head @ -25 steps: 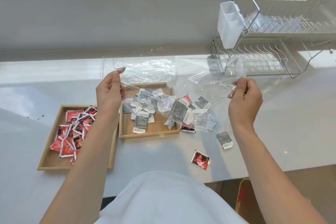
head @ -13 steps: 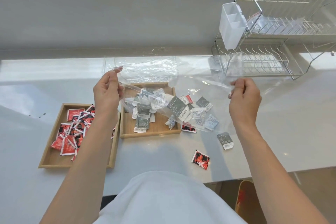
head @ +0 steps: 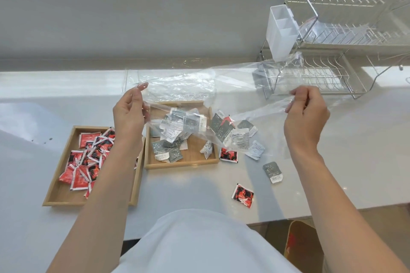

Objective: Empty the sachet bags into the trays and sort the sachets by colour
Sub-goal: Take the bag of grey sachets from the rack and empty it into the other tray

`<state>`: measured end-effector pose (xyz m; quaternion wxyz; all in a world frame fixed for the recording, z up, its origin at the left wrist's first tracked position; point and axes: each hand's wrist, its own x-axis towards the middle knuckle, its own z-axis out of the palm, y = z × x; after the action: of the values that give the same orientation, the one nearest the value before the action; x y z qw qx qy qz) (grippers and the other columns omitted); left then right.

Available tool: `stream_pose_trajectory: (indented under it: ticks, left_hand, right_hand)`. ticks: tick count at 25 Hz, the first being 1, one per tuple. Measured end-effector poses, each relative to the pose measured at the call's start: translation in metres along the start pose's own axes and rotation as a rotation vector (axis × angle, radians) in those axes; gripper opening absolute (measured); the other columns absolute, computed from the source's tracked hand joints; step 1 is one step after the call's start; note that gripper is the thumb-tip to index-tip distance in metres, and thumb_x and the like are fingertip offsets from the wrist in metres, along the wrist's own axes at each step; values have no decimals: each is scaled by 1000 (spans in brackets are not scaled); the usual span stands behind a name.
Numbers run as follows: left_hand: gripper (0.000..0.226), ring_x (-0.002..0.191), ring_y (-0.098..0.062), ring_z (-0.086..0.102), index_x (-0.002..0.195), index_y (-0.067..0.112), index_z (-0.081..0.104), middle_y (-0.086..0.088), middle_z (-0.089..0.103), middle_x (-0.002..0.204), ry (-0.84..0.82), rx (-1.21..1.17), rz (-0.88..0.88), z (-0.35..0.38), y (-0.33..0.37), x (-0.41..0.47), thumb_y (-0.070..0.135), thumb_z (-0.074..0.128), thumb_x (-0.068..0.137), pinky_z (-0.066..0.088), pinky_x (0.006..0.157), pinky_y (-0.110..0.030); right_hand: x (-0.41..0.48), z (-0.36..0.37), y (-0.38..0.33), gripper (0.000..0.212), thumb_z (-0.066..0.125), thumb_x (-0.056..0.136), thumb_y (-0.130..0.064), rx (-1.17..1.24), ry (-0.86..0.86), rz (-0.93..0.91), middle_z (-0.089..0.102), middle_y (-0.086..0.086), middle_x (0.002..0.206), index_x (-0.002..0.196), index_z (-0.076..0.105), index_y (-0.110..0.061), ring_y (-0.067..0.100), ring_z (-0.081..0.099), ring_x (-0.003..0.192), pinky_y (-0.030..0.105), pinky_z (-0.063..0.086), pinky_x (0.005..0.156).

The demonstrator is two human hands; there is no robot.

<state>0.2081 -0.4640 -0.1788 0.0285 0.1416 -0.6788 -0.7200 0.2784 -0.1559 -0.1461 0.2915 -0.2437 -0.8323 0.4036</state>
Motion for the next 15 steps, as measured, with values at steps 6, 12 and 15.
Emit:
stream_pose_trajectory:
  ticks: [6, 12, 15]
  left_hand:
    - [26, 53, -8, 38, 115, 27, 68, 3, 44, 61, 7, -3, 3, -5, -5, 0, 30, 44, 104, 35, 52, -22]
    - [24, 53, -6, 41, 109, 22, 69, 2, 43, 64, 11, -11, -13, -9, -9, -1, 27, 47, 104, 38, 54, -21]
    - [18, 55, -6, 45, 101, 19, 70, 2, 45, 65, 28, 4, -24, -13, -13, 1, 24, 52, 101, 42, 58, -21]
  right_hand:
    - [2, 1, -4, 26, 39, 104, -21, 0, -8, -21, 55, -7, 62, 91, 60, -14, -3, 54, 55, 17, 41, 60]
    - [5, 2, -9, 27, 40, 103, -21, -43, -40, -71, 58, -2, 63, 93, 61, -10, 9, 54, 58, 27, 41, 63]
    - [5, 1, -11, 27, 43, 103, -23, -50, -50, -103, 60, 3, 62, 93, 63, -9, 13, 55, 58, 26, 42, 64]
